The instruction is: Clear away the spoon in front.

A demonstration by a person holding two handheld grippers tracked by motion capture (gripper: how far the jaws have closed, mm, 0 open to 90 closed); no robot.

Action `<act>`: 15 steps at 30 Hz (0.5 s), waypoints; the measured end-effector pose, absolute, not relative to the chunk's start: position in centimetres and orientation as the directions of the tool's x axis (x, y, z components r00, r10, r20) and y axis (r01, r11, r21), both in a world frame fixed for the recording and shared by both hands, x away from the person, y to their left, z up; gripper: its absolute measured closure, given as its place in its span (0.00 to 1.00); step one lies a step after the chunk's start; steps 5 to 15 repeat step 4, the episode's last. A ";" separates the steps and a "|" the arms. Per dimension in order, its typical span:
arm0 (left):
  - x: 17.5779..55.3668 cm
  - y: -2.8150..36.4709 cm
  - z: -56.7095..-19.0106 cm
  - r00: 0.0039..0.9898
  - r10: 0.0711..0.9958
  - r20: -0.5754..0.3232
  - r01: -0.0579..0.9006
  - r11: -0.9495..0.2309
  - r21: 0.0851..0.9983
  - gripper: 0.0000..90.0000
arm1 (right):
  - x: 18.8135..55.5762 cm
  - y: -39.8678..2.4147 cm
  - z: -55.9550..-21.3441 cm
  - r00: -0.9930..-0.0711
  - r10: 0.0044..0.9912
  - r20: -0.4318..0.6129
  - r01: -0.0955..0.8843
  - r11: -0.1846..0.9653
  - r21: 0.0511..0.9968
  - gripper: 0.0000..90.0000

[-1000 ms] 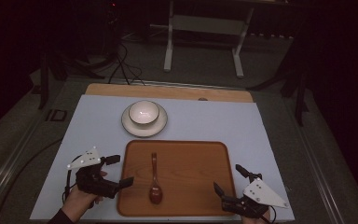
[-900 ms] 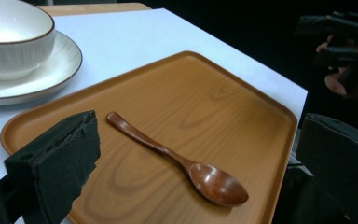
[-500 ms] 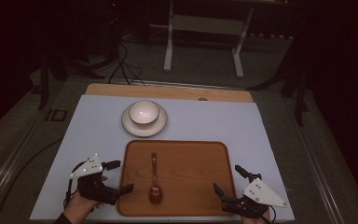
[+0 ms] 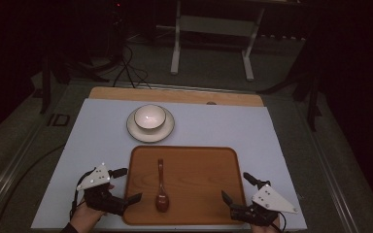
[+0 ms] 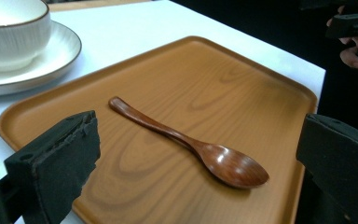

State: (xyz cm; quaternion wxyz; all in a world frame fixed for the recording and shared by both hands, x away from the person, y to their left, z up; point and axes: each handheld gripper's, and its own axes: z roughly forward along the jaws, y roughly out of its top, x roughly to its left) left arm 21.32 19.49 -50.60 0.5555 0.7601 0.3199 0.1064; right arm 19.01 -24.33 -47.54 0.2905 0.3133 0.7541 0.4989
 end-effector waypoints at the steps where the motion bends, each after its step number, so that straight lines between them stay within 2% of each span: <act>1: 21.4 19.4 -50.6 0.772 0.605 -0.196 0.368 -0.174 0.913 0.00 | 19.1 -24.3 -47.6 -0.635 0.763 -0.125 0.184 0.305 0.934 0.13; 15: 21.4 19.3 -50.7 0.772 0.605 -0.193 0.365 -0.174 0.915 0.00 | 19.2 -24.2 -47.6 -0.638 0.759 -0.129 0.183 0.312 0.932 0.13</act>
